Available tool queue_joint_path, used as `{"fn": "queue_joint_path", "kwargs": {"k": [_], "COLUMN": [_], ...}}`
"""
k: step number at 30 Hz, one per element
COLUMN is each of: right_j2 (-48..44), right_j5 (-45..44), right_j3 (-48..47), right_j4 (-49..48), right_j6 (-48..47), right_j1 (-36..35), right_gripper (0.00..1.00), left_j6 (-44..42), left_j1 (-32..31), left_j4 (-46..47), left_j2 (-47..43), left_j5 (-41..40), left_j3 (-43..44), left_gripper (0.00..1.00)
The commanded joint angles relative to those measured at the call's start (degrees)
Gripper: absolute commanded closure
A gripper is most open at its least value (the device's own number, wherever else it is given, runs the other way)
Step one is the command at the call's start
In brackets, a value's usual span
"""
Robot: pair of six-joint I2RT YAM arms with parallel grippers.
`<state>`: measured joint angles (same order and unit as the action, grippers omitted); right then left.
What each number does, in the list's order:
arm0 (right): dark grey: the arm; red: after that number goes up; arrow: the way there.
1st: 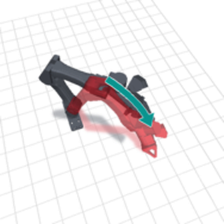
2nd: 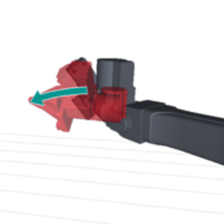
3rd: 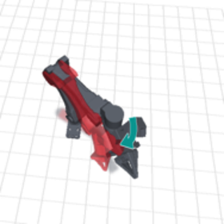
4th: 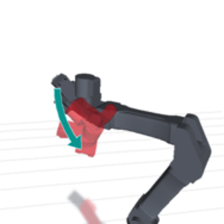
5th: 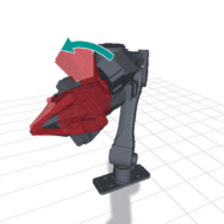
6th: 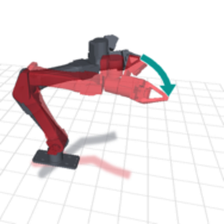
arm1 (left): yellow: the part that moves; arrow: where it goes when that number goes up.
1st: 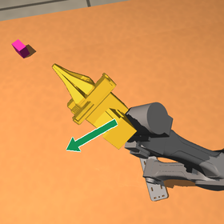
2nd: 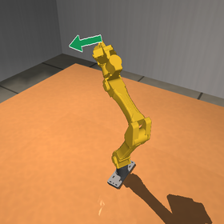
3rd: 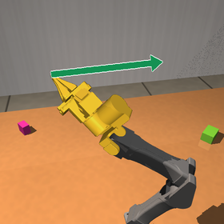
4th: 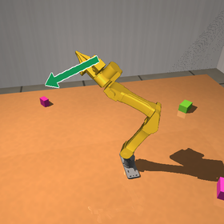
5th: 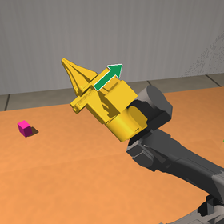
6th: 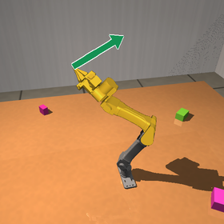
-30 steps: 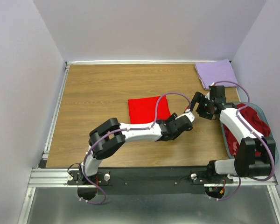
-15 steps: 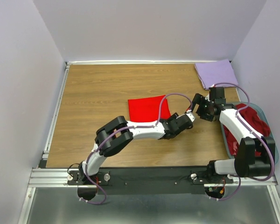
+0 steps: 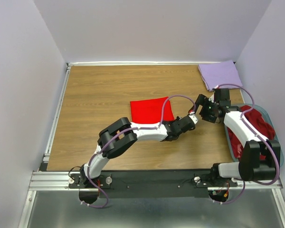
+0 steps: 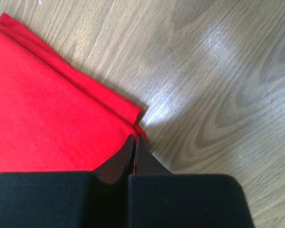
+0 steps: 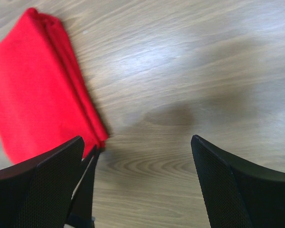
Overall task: Fold and stack the t-shirts
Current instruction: Neatly place the folded tshirt to the corner
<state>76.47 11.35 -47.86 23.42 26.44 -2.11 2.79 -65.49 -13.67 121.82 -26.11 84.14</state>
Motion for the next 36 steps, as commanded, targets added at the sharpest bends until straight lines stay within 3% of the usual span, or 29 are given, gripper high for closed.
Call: {"fn": "queue_joint_path", "kwargs": {"k": [1, 8, 18, 23, 25, 27, 28, 31, 34, 36], "right_j2": [1.40, 7.54, 19.58, 24.34, 25.57, 25.66, 25.40, 24.44, 23.38, 23.38], "right_j5": [9.37, 26.77, 33.99, 34.00, 33.91, 34.08, 34.00, 31.54, 28.82, 26.02], "right_j3": [1.97, 8.12, 11.73, 9.36, 8.57, 8.22, 7.17, 4.45, 2.51, -0.21], "right_j4": [-3.02, -22.94, -45.20, -47.06, -46.80, -46.01, -44.88, -37.85, -32.92, -28.27], "right_j6": [1.07, 13.00, 24.27, 24.37, 23.67, 22.70, 21.74, 15.16, 11.98, 8.03], "right_j1": [0.18, 0.09, -6.06, -11.33, -11.95, -12.04, -11.95, -12.04, -12.04, -12.04], "right_gripper": [0.00, 0.01, 0.04, 0.20, 0.33, 0.49, 0.65, 0.97, 1.00, 1.00], "left_j6": [1.25, 2.40, 3.01, 3.54, 4.07, 4.07, 4.16, 4.95, 5.83, 6.52], "left_j1": [0.89, 0.89, 0.98, 0.98, 0.98, 0.90, 0.89, 1.07, 2.21, 4.49], "left_j4": [2.41, 4.53, 4.62, 5.50, 5.67, 5.76, 5.50, 3.84, 2.08, 1.11], "left_j2": [-4.56, -12.74, -13.54, -13.54, -13.71, -13.98, -14.15, -15.82, -18.63, -21.61], "left_j5": [1.84, 2.91, 3.87, 4.75, 5.97, 7.20, 8.08, 8.27, 9.40, 10.46], "left_j3": [-3.18, -5.74, -5.30, -5.48, -5.56, -5.56, -5.13, -3.38, -1.62, -1.08], "left_gripper": [1.00, 1.00, 1.00, 1.00, 0.99, 0.87, 0.70, 0.43, 0.27, 0.25]}}
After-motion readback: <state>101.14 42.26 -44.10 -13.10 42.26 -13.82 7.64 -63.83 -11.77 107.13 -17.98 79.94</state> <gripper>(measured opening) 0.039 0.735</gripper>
